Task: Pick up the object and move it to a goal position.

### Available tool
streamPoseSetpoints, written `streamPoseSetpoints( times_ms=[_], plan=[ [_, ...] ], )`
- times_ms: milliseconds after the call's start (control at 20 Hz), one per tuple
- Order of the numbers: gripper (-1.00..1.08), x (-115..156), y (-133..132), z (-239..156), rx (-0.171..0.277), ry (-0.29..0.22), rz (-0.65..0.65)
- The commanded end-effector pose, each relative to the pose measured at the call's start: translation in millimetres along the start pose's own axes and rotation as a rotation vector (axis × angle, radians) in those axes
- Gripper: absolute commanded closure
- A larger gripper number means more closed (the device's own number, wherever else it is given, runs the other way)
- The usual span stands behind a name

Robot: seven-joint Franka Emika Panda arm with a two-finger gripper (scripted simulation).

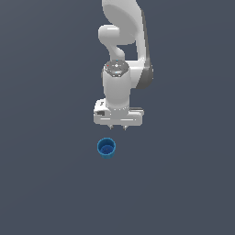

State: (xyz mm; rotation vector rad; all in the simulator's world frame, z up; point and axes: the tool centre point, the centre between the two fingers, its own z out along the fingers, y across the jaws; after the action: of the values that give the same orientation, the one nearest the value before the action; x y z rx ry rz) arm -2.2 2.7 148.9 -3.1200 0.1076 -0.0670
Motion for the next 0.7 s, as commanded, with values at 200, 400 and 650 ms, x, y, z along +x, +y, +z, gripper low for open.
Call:
streamPoseSetpoints(
  times_ms=[200,400,650],
  plan=[
    [-0.2,12.1,19.6,15.5,0.014,0.084,0.128],
    [-0.2,19.5,35.8,25.5,0.021,0.146,0.223],
    [-0.2,26.2,56.8,35.7,0.028,0.219,0.334]
  ],
)
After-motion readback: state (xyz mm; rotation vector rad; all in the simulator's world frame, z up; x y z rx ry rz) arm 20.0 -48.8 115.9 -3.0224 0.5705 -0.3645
